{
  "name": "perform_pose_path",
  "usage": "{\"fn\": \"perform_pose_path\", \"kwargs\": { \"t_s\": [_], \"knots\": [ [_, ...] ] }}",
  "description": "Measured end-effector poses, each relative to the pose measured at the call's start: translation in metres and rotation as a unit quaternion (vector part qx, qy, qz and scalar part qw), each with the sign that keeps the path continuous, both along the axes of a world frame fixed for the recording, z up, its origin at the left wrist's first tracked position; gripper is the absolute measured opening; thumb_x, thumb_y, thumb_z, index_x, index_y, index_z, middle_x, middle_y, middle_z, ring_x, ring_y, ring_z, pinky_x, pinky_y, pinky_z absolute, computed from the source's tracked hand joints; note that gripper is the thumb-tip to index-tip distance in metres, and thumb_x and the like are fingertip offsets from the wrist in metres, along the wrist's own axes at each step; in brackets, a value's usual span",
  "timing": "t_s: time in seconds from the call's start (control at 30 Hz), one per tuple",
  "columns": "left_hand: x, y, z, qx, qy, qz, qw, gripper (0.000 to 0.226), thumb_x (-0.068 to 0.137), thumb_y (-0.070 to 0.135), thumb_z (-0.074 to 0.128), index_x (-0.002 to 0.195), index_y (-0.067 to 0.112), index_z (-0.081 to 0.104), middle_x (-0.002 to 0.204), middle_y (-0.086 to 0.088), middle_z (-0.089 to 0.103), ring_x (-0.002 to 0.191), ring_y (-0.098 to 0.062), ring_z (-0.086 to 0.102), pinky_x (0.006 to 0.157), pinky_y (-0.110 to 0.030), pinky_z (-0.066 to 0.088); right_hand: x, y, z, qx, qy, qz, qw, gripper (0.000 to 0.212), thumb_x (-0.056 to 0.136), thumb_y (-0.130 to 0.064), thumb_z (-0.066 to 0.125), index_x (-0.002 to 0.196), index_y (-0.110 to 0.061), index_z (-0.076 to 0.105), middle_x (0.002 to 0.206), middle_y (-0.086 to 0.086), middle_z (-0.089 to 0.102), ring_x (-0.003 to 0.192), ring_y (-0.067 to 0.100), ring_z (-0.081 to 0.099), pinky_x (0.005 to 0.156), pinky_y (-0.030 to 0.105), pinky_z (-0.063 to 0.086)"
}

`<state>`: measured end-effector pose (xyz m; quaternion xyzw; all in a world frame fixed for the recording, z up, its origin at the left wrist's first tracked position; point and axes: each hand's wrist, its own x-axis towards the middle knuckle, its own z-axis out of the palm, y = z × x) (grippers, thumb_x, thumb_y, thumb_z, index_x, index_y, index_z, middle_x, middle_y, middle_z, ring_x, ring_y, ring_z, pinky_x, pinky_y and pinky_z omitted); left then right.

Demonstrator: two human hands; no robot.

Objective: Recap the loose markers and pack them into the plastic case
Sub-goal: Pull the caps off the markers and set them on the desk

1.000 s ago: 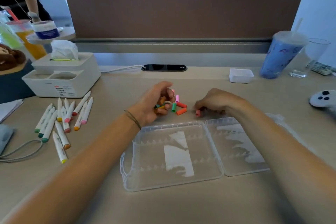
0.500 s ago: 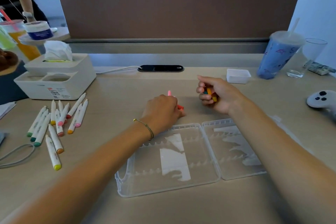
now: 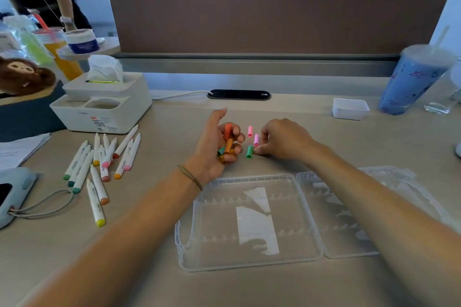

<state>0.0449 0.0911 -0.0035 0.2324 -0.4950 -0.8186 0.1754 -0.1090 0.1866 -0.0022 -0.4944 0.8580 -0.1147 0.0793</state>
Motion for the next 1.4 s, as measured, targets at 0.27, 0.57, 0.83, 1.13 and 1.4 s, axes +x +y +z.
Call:
{"fn": "perform_pose_path", "kwargs": {
  "t_s": [0.27, 0.57, 0.83, 1.13, 1.4],
  "knots": [
    [-0.018, -0.009, -0.005, -0.492, -0.249, 0.006, 0.834, 0.051, 0.089, 0.052, 0.064, 0.055, 0.02, 0.045, 0.051, 0.002, 0.037, 0.047, -0.014, 0.034, 0.053, -0.028, 0.032, -0.013, 0.019, 0.013, -0.239, -0.536, -0.036, 0.809, 0.03, 0.105, -0.029, 0.049, 0.088, -0.01, 0.064, 0.054, 0.002, 0.036, 0.047, 0.014, 0.028, 0.045, 0.026, 0.023],
    [-0.033, 0.001, -0.019, -0.73, -0.366, -0.02, 0.578, 0.057, 0.085, 0.075, 0.051, 0.074, 0.019, 0.052, 0.068, 0.002, 0.052, 0.064, -0.017, 0.051, 0.057, -0.03, 0.037, -0.026, 0.027, 0.019, -0.307, -0.716, -0.112, 0.617, 0.051, 0.103, -0.046, 0.044, 0.062, -0.015, 0.047, 0.056, 0.002, 0.044, 0.039, 0.01, 0.032, 0.035, 0.02, 0.024],
    [-0.024, -0.011, -0.011, -0.344, -0.177, 0.007, 0.922, 0.034, 0.098, 0.027, 0.041, 0.069, 0.013, 0.051, 0.055, -0.003, 0.04, 0.048, -0.018, 0.032, 0.046, -0.025, 0.028, -0.018, 0.004, 0.008, -0.129, -0.243, -0.099, 0.956, 0.055, 0.1, -0.044, 0.059, 0.054, -0.017, 0.046, 0.043, -0.003, 0.038, 0.038, 0.014, 0.032, 0.047, 0.027, 0.026],
    [-0.006, -0.023, 0.0, 0.119, 0.07, -0.079, 0.987, 0.051, 0.1, 0.055, 0.031, 0.084, 0.013, 0.055, 0.064, -0.002, 0.047, 0.047, -0.01, 0.043, 0.036, -0.016, 0.032, -0.005, -0.034, -0.008, 0.014, 0.008, -0.079, 0.997, 0.048, 0.086, -0.063, 0.065, 0.071, -0.018, 0.058, 0.072, 0.001, 0.062, 0.073, 0.022, 0.061, 0.064, 0.031, 0.044],
    [-0.033, -0.032, 0.007, -0.183, -0.195, 0.031, 0.963, 0.051, 0.095, 0.057, 0.05, 0.062, 0.02, 0.042, 0.054, 0.002, 0.038, 0.044, -0.013, 0.031, 0.043, -0.021, 0.024, -0.018, -0.013, 0.001, -0.141, -0.47, -0.13, 0.862, 0.026, 0.087, -0.032, 0.052, 0.066, -0.018, 0.053, 0.05, 0.0, 0.039, 0.042, 0.016, 0.025, 0.044, 0.022, 0.02]
  ]
}}
